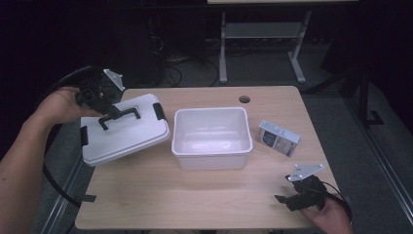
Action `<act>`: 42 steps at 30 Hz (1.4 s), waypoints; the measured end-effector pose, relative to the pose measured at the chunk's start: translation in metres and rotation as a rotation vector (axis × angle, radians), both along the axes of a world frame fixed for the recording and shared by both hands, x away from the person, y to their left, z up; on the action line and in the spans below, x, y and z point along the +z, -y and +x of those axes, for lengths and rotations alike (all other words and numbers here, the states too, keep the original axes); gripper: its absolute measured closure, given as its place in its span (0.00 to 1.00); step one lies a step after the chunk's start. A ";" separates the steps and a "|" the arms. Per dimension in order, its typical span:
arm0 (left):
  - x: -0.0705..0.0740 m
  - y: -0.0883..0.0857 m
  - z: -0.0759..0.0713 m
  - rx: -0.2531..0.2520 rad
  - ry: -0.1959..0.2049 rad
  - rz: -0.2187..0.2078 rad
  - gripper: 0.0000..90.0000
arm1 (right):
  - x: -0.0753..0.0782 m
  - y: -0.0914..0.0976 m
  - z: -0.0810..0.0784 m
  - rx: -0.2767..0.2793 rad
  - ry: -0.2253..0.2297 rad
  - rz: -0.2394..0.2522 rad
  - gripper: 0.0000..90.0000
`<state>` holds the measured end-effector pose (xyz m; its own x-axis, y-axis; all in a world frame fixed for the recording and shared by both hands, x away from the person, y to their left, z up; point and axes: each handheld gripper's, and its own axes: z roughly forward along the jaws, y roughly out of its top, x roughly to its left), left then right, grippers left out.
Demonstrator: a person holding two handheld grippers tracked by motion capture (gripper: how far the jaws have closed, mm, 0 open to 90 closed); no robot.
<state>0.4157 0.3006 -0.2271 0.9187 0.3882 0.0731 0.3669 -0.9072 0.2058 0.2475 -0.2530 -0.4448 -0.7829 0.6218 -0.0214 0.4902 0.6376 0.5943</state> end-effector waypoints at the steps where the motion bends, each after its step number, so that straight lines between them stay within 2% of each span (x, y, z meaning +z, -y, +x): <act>1: -0.002 -0.002 0.000 0.000 -0.004 0.001 0.94 | 0.000 0.000 0.000 -0.001 -0.001 0.000 0.24; 16: -0.041 -0.020 -0.005 0.036 -0.040 -0.002 0.94 | -0.001 -0.001 0.000 0.000 -0.003 -0.007 0.24; 30: -0.077 -0.021 -0.006 0.035 -0.063 0.001 0.94 | -0.002 -0.003 0.000 0.005 -0.004 -0.011 0.24; 42: -0.103 -0.021 -0.006 0.054 -0.048 -0.003 0.94 | -0.003 -0.005 0.000 0.010 -0.008 -0.014 0.24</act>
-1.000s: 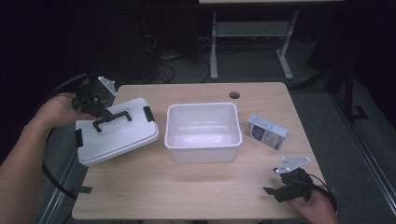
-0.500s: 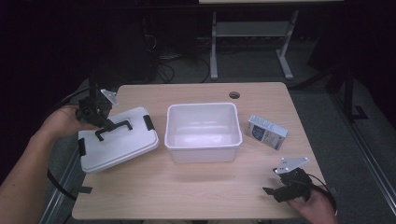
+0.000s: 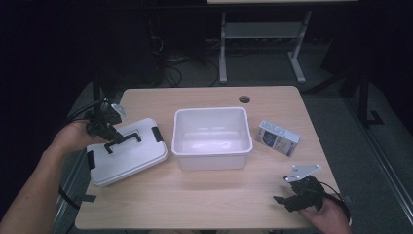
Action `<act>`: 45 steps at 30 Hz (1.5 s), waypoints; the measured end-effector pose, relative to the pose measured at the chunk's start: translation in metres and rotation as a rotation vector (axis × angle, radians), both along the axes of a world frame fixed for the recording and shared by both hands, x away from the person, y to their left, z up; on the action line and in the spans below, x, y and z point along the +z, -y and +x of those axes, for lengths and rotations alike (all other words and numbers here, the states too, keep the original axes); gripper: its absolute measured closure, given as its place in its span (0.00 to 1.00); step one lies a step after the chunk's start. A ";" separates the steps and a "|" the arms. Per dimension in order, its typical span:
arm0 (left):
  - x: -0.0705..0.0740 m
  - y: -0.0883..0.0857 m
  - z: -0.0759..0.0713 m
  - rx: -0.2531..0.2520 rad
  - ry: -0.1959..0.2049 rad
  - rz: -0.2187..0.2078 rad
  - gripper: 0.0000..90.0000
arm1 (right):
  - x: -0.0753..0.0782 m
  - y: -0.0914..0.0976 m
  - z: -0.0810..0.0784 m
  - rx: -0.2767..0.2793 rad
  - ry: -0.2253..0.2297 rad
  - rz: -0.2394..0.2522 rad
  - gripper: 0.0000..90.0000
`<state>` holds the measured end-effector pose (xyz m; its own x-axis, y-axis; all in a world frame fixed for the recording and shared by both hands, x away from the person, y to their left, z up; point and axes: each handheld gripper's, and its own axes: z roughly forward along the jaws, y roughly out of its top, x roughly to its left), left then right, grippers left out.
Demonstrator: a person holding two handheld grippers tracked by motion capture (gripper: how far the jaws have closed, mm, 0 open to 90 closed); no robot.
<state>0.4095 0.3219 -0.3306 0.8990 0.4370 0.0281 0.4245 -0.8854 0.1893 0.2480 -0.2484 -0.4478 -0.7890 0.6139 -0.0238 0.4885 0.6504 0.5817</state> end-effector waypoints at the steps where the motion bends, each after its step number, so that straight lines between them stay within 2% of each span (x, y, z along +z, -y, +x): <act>1: 0.000 0.000 0.000 0.000 0.000 0.000 0.94 | 0.000 0.000 0.000 0.000 0.000 0.000 0.24; 8: -0.016 0.003 0.001 -0.003 -0.016 0.008 0.94 | 0.000 -0.001 0.000 0.001 -0.002 -0.003 0.24; 22: -0.036 0.005 0.002 0.008 -0.033 0.015 0.94 | -0.002 -0.002 0.000 0.005 -0.006 -0.003 0.24; 26: -0.038 0.005 0.002 0.005 -0.034 0.023 0.94 | -0.002 -0.002 0.000 0.001 -0.009 -0.001 0.24; 45: -0.044 0.006 0.001 0.015 -0.018 0.007 0.93 | -0.003 -0.004 -0.001 0.007 -0.010 -0.003 0.24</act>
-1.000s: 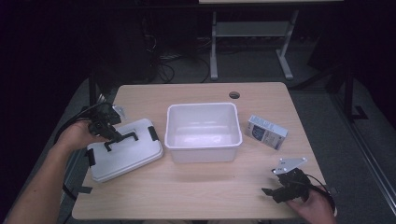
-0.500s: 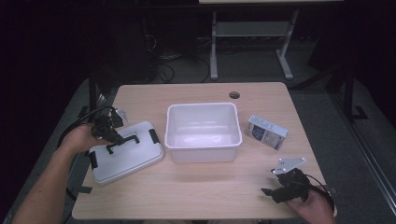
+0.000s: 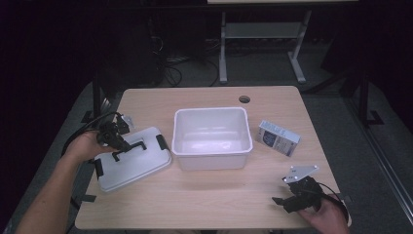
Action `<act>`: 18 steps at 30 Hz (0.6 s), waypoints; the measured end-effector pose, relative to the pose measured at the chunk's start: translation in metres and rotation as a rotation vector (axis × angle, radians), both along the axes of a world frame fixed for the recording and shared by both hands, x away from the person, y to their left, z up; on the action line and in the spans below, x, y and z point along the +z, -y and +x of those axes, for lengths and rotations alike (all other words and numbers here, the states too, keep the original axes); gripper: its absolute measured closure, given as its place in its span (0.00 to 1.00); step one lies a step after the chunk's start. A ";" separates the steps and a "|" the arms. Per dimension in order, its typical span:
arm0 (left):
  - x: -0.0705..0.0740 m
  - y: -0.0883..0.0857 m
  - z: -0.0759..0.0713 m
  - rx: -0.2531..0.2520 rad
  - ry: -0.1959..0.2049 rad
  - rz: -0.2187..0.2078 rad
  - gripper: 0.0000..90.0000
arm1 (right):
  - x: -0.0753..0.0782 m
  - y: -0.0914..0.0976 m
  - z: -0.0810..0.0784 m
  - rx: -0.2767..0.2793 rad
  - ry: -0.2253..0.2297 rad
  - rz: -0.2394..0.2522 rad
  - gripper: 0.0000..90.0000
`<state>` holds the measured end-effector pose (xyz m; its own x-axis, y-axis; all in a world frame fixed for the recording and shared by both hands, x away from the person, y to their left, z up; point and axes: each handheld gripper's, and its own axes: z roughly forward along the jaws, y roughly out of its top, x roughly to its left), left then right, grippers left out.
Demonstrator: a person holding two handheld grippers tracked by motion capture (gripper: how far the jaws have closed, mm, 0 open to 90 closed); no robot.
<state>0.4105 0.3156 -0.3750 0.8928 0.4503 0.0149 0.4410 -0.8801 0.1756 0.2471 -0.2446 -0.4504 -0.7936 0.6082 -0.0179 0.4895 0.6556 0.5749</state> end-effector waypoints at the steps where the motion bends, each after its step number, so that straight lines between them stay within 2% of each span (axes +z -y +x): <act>1: 0.000 0.000 0.000 -0.001 0.002 0.002 0.93 | 0.000 0.000 0.000 0.000 0.000 0.000 0.24; 5: 0.002 0.001 -0.002 0.017 0.019 -0.018 0.88 | 0.001 0.000 -0.001 0.000 -0.001 -0.003 0.24; 13: 0.002 0.004 -0.006 0.011 0.016 -0.012 0.83 | 0.001 0.000 -0.001 0.008 0.007 -0.006 0.24; 18: 0.004 0.007 -0.009 0.011 0.009 -0.012 0.76 | 0.001 -0.002 0.000 0.018 0.013 -0.013 0.24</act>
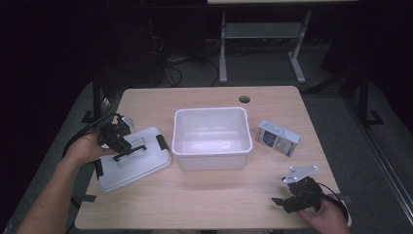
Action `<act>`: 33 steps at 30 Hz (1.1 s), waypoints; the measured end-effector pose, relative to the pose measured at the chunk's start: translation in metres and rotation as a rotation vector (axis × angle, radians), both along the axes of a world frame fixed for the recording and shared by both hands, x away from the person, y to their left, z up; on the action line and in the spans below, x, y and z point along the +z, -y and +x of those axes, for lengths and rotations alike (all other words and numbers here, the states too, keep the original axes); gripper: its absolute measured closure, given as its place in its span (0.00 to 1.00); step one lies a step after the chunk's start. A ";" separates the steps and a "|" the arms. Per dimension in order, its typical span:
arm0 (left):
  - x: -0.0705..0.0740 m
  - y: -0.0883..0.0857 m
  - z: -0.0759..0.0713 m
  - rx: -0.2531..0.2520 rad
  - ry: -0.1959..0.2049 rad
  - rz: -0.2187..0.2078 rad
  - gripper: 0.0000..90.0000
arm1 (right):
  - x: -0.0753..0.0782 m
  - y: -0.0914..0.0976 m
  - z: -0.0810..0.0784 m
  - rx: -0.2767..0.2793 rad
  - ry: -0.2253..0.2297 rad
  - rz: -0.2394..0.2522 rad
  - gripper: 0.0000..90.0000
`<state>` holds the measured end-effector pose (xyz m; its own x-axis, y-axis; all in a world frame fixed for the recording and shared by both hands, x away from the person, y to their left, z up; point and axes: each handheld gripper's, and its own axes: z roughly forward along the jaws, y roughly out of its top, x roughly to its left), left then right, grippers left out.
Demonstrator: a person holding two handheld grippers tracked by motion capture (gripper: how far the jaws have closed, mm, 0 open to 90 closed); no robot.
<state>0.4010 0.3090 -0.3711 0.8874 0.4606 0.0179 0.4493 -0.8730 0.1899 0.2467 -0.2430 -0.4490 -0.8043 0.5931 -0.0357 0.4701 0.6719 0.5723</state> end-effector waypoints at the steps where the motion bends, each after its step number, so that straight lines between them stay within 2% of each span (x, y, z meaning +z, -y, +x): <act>1: 0.000 0.000 -0.001 0.002 0.000 -0.003 0.76 | 0.000 -0.001 0.000 0.000 -0.003 0.000 0.24; 17: 0.011 -0.003 -0.017 -0.002 0.045 -0.035 0.68 | 0.001 -0.003 0.002 -0.008 -0.005 -0.011 0.24; 28: 0.010 -0.006 -0.022 0.013 0.058 -0.070 0.64 | 0.007 -0.002 0.004 -0.013 -0.010 -0.026 0.24; 33: 0.009 -0.008 -0.025 0.011 0.056 -0.062 0.63 | 0.012 0.002 0.005 -0.016 -0.003 -0.036 0.24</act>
<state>0.3761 0.3166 -0.3621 0.8805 0.4724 0.0387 0.4462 -0.8537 0.2685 0.2521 -0.2452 -0.4367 -0.7952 0.6039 -0.0547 0.4826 0.6848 0.5460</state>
